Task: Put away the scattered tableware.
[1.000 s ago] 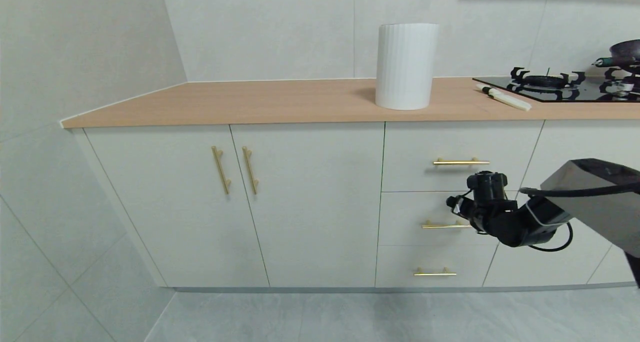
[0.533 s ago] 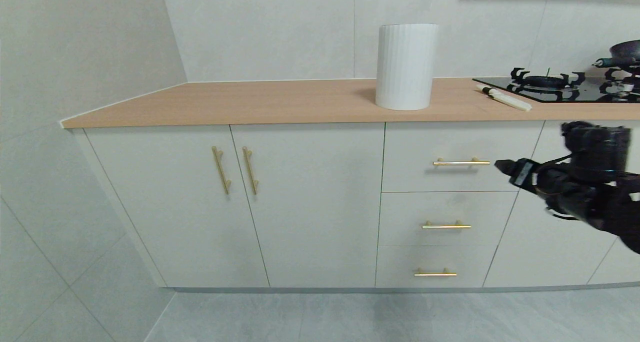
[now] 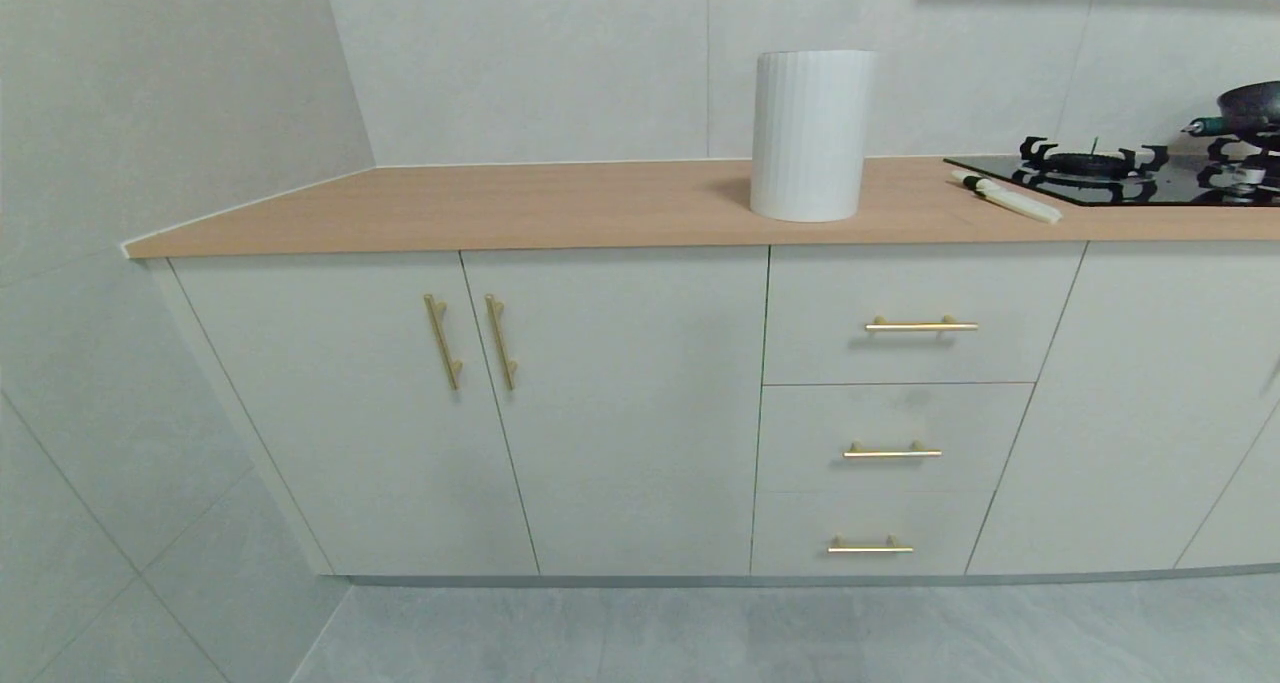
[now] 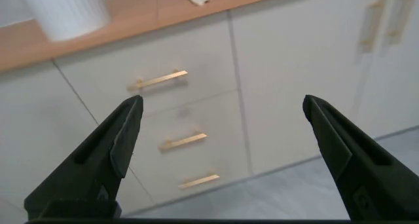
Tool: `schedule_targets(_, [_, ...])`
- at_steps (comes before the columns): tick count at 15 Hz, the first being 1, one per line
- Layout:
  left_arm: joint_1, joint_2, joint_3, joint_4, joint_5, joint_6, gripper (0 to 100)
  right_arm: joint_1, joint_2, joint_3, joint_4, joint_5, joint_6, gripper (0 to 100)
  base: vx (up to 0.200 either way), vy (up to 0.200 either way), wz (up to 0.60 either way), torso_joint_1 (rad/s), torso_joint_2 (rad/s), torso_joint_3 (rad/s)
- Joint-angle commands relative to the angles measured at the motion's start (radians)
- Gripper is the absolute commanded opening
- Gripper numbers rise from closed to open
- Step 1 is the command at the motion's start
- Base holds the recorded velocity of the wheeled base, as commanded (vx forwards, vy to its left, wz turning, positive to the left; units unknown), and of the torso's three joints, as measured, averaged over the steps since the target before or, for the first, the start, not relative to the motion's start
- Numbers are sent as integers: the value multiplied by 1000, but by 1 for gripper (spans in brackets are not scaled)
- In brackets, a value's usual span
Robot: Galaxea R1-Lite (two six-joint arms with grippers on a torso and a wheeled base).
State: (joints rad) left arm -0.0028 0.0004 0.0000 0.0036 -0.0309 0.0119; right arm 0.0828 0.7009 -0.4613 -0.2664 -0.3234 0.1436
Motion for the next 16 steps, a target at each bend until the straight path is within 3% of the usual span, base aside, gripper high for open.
schedule_targets(1, [0,0,0,1,0,0,100,-9,-448,35,273,-9,-114,100,0,0,0,0,0,0])
schedule_targets(6, [0,0,0,1,0,0,100,-84,-672,64,441,1,-148,100,0,0,0,0,0,0])
schedule_targets(9, [0,0,0,-1,0,0,100,-83,-701,96,421,21,-128,100,0,0,0,0,0,0])
schedule_targets(11, [1,0,0,-1,0,0,100,-83,-701,115,415,141,-96,100,0,0,0,0,0,0])
schedule_targets(15, [1,0,0,-1,0,0,100,-83,-701,260,394,241,-102,100,0,0,0,0,0,0])
schedule_targets(16, [1,0,0,-1,0,0,100,-83,-701,342,329,261,-104,100,0,0,0,0,0,0])
